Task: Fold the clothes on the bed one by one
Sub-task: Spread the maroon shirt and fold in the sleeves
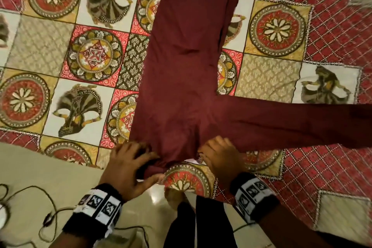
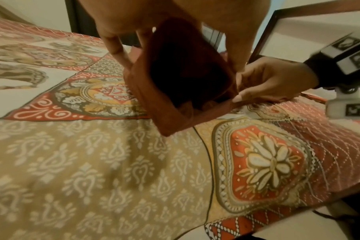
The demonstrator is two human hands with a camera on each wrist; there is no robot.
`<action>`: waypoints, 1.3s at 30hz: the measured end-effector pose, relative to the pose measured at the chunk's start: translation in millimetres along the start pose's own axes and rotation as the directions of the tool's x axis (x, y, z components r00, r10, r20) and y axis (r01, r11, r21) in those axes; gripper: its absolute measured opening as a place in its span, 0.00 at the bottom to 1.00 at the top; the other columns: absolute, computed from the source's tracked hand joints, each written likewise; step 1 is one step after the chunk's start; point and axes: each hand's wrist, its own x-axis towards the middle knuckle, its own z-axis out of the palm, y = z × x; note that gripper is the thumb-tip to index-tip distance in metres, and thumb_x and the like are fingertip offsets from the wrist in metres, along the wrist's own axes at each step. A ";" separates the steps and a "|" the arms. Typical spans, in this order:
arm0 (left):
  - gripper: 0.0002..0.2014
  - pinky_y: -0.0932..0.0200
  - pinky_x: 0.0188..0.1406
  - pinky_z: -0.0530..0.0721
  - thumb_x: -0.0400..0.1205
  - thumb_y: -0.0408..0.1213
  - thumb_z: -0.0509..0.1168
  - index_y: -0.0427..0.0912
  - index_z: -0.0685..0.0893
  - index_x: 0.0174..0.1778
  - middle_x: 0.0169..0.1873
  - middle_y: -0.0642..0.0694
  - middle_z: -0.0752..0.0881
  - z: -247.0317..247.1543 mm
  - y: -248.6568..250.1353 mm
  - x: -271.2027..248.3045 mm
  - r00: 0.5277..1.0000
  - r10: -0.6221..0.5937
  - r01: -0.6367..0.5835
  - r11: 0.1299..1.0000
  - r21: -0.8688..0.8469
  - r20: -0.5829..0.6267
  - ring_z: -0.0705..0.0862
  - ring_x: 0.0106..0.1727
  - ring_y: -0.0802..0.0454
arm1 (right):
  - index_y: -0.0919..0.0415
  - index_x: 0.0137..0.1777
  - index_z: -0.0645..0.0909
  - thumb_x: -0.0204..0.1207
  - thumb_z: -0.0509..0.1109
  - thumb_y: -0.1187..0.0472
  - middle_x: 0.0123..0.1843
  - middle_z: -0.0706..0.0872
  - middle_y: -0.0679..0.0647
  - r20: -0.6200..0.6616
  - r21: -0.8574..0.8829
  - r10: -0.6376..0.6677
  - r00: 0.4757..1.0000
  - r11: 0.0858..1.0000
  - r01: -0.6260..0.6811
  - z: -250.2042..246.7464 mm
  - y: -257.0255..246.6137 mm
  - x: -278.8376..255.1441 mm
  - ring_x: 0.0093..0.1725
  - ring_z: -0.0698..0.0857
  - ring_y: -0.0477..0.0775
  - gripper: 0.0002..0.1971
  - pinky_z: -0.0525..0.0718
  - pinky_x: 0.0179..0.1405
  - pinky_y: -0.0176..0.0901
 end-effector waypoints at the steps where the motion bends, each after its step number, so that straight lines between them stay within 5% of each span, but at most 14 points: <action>1: 0.22 0.43 0.51 0.75 0.73 0.66 0.64 0.56 0.89 0.53 0.50 0.51 0.83 3.8 -6.3 -3.3 0.999 -0.002 0.002 1.000 0.011 0.043 0.81 0.54 0.43 | 0.49 0.41 0.84 0.74 0.66 0.54 0.39 0.84 0.48 0.004 -0.035 -0.041 0.999 0.999 0.041 -2.2 -0.6 -3.2 0.41 0.81 0.56 0.06 0.73 0.39 0.50; 5: 0.19 0.45 0.41 0.80 0.70 0.60 0.64 0.64 0.84 0.56 0.46 0.55 0.82 7.5 -35.0 -13.3 0.981 -0.066 0.070 0.997 -0.016 0.184 0.86 0.47 0.44 | 0.48 0.36 0.83 0.67 0.82 0.52 0.37 0.82 0.45 0.089 -0.115 -0.047 0.995 0.992 0.057 -9.8 -4.3 -21.7 0.40 0.81 0.53 0.09 0.74 0.37 0.48; 8: 0.20 0.46 0.46 0.78 0.74 0.63 0.59 0.65 0.86 0.58 0.48 0.56 0.85 -3.9 -32.4 -9.0 0.962 -0.122 0.138 0.989 -0.050 0.244 0.86 0.51 0.47 | 0.47 0.36 0.85 0.76 0.71 0.43 0.37 0.83 0.44 0.085 -0.106 -0.038 0.996 0.993 0.047 -6.5 -2.4 -21.0 0.41 0.81 0.52 0.12 0.72 0.42 0.47; 11: 0.22 0.45 0.53 0.79 0.82 0.62 0.53 0.62 0.86 0.61 0.50 0.52 0.85 -18.3 -20.6 14.2 0.981 -0.181 0.184 0.982 -0.041 0.070 0.84 0.53 0.47 | 0.48 0.37 0.87 0.82 0.61 0.37 0.38 0.84 0.45 -0.005 0.016 0.034 0.999 0.999 -0.034 -18.4 -7.3 2.6 0.43 0.82 0.53 0.22 0.80 0.42 0.48; 14: 0.17 0.44 0.59 0.82 0.84 0.49 0.58 0.49 0.88 0.61 0.58 0.44 0.84 -24.2 -4.0 59.9 0.963 -0.119 0.099 0.991 -0.093 -0.244 0.83 0.60 0.40 | 0.55 0.43 0.87 0.86 0.61 0.48 0.42 0.86 0.51 -0.195 0.095 0.027 0.980 0.995 -0.008 -47.4 -13.3 51.0 0.45 0.82 0.58 0.18 0.78 0.45 0.53; 18: 0.26 0.47 0.81 0.65 0.84 0.40 0.60 0.35 0.74 0.78 0.80 0.39 0.72 -9.0 18.7 137.0 0.937 -0.167 0.132 0.982 -0.132 -0.306 0.67 0.82 0.40 | 0.62 0.66 0.85 0.78 0.65 0.61 0.65 0.88 0.58 -0.186 0.110 -0.062 0.981 0.990 0.083 -62.3 -0.7 155.0 0.68 0.83 0.62 0.18 0.82 0.68 0.58; 21: 0.49 0.41 0.86 0.56 0.80 0.57 0.63 0.31 0.48 0.87 0.87 0.37 0.50 13.1 13.3 168.1 0.929 -0.366 0.355 0.924 -0.142 -0.062 0.48 0.88 0.40 | 0.63 0.82 0.71 0.77 0.71 0.60 0.85 0.71 0.59 0.125 -0.061 -0.225 0.966 0.970 0.234 -52.9 28.6 227.3 0.87 0.64 0.59 0.32 0.64 0.85 0.57; 23: 0.62 0.41 0.87 0.51 0.72 0.77 0.55 0.33 0.40 0.87 0.88 0.39 0.42 25.8 3.2 166.2 0.924 -0.380 0.383 0.922 -0.061 0.051 0.42 0.88 0.42 | 0.62 0.87 0.63 0.87 0.62 0.50 0.89 0.62 0.59 0.218 -0.170 -0.341 0.914 0.910 0.379 -47.3 52.6 256.2 0.89 0.56 0.59 0.32 0.56 0.88 0.56; 27: 0.72 0.43 0.86 0.49 0.60 0.89 0.49 0.36 0.44 0.88 0.88 0.43 0.42 34.6 -6.2 157.2 0.932 -0.346 0.348 0.937 0.000 0.107 0.42 0.88 0.45 | 0.60 0.89 0.56 0.84 0.52 0.29 0.91 0.55 0.58 0.270 -0.244 -0.569 0.777 0.740 0.627 -43.8 97.9 293.0 0.90 0.52 0.60 0.44 0.51 0.88 0.59; 29: 0.73 0.43 0.85 0.50 0.58 0.90 0.51 0.35 0.48 0.88 0.88 0.42 0.46 36.2 -7.0 157.4 0.923 -0.371 0.373 0.928 -0.007 0.104 0.47 0.88 0.44 | 0.59 0.90 0.54 0.81 0.51 0.25 0.91 0.54 0.56 0.259 -0.231 -0.605 0.753 0.718 0.657 -44.5 117.0 312.3 0.90 0.51 0.59 0.47 0.48 0.89 0.59; 35: 0.81 0.45 0.84 0.45 0.48 0.92 0.54 0.38 0.42 0.88 0.88 0.43 0.43 36.5 -10.4 163.8 0.860 -0.490 0.505 0.857 -0.105 0.144 0.44 0.89 0.47 | 0.54 0.91 0.49 0.78 0.49 0.21 0.92 0.50 0.52 0.157 -0.224 -0.321 0.934 0.910 0.350 -86.3 189.9 402.7 0.90 0.48 0.55 0.50 0.50 0.88 0.63; 39: 0.82 0.48 0.85 0.39 0.47 0.93 0.53 0.37 0.45 0.88 0.88 0.43 0.44 38.6 -16.2 171.9 0.840 -0.500 0.525 0.846 -0.088 0.210 0.45 0.88 0.46 | 0.48 0.91 0.45 0.75 0.44 0.18 0.92 0.46 0.48 0.106 -0.235 -0.103 0.989 0.964 0.125 -116.8 242.1 451.6 0.90 0.46 0.54 0.50 0.47 0.87 0.67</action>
